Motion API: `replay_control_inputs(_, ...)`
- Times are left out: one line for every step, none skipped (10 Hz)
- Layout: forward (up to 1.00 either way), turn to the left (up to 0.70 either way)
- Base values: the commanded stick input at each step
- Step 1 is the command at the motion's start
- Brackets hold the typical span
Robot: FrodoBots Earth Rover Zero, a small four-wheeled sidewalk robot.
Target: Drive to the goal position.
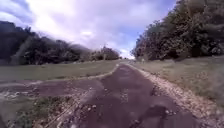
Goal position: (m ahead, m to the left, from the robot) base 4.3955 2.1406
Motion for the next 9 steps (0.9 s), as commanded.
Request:
replay_control_inputs(0.85,0.00)
replay_control_inputs(0.85,0.00)
replay_control_inputs(0.85,0.00)
replay_control_inputs(0.85,0.00)
replay_control_inputs(0.85,0.00)
replay_control_inputs(0.85,0.00)
replay_control_inputs(0.85,0.00)
replay_control_inputs(0.85,0.00)
replay_control_inputs(0.85,0.01)
